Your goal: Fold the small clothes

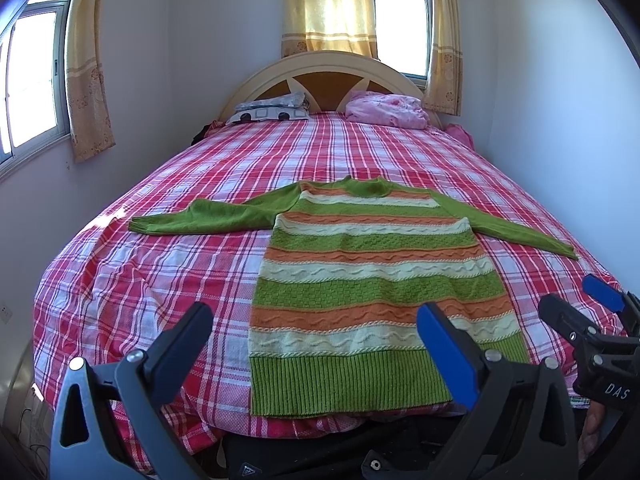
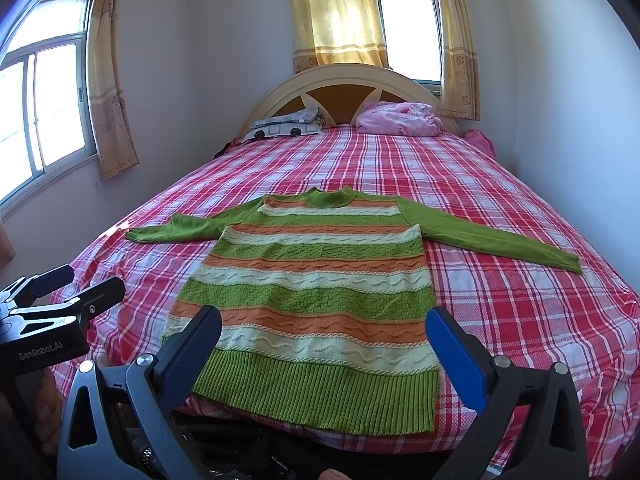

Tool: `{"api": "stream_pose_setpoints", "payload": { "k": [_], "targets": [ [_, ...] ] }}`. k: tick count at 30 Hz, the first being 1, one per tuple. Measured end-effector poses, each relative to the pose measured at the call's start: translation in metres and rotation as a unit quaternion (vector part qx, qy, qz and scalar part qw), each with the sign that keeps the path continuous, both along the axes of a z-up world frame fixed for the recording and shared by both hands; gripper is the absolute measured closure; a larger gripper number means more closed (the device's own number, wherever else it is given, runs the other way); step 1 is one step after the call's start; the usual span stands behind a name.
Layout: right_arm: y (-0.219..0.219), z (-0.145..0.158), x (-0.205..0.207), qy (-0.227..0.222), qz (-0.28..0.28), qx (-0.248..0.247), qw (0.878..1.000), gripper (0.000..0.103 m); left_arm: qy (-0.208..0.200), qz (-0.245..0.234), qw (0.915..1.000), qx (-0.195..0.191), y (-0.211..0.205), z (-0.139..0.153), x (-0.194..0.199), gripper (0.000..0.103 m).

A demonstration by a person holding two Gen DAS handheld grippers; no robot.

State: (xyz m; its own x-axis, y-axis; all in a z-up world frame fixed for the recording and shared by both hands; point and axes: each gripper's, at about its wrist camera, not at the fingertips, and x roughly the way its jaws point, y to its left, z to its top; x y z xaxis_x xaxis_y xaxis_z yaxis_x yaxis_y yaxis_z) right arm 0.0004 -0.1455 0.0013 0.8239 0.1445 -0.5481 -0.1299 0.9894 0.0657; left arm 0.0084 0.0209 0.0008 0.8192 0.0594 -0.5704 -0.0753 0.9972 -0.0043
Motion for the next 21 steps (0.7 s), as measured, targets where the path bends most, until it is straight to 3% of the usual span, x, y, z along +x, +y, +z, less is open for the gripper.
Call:
{"api": "stream_pose_setpoints", "payload": {
  "k": [21],
  "targets": [
    [0.0004, -0.002, 0.0001, 0.005, 0.001, 0.0, 1.0, 0.001, 0.002, 0.001, 1.0, 0.002, 0.0014, 0.0003, 0.0012, 0.0]
  ]
}}
